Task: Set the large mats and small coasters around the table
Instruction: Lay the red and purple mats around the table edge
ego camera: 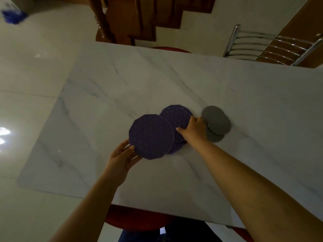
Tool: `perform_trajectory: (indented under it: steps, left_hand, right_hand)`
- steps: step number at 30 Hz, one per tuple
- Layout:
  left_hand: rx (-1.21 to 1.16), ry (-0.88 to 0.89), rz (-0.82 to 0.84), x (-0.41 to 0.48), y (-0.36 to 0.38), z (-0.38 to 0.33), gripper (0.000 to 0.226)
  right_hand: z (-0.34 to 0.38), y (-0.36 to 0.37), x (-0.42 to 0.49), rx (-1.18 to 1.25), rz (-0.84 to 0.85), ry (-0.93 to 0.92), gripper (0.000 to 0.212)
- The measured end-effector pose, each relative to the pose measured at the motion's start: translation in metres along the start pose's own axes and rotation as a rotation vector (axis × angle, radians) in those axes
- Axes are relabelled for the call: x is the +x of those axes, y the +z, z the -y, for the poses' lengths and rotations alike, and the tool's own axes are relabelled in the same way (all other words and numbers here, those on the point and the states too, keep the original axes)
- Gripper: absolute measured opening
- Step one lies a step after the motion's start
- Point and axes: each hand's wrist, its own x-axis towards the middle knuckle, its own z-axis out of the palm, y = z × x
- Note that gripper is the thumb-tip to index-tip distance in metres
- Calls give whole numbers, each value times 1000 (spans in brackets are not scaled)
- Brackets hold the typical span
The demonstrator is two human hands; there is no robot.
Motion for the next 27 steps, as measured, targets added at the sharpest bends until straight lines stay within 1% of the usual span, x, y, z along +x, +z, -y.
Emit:
perform_trajectory:
  steps: [2,6,8,11,12,16,18,19,20,21,23,25,27]
  left_hand:
    - [-1,1,-8,-1,-2,0,29]
    - [3,-2,-10,-4,-7,1,28]
    - [-6,-7,-11,-5,-11,2,27]
    - [-17,-15,-21,-6,-18,1,27]
    - [-21,-18,-25,-6,-21,1,28]
    - [-23,-32,-38,-6,-28,0,27]
    - [-25,-38,-46,-6,-31,-2,26]
    - [-28,-40,-49,-7,-33,-2,26]
    - [-30,-42,-50,-7,-34,-3,26]
    - [-27,-45,-47,-8,-35,-3,26]
    - [-14,-52,-34,-10,-35,-4,26]
    - [-2,-59,-11,-12,-34,-4,26]
    - [0,-65,16,-15,-32,-3,27]
  right_hand:
    - [5,0,-1,23,-30,33,89]
    - [13,-2,-4,16,-128,43,93]
    - [13,-5,-6,102,-180,15,78]
    - [5,-19,-8,318,-217,-22,38]
    - [1,-25,-9,368,-235,-27,31]
    - [-14,-56,-21,548,-408,-83,26]
    - [-18,-69,-30,661,-440,-113,25]
    - [-19,-73,-35,736,-431,-112,21]
    - [-19,-74,-39,819,-403,-102,14]
    - [-16,-72,-45,914,-356,-85,9]
    - [-5,-57,-56,1078,-208,-38,20]
    - [6,-36,-68,1163,-39,24,17]
    - [15,-16,-78,1158,63,59,8]
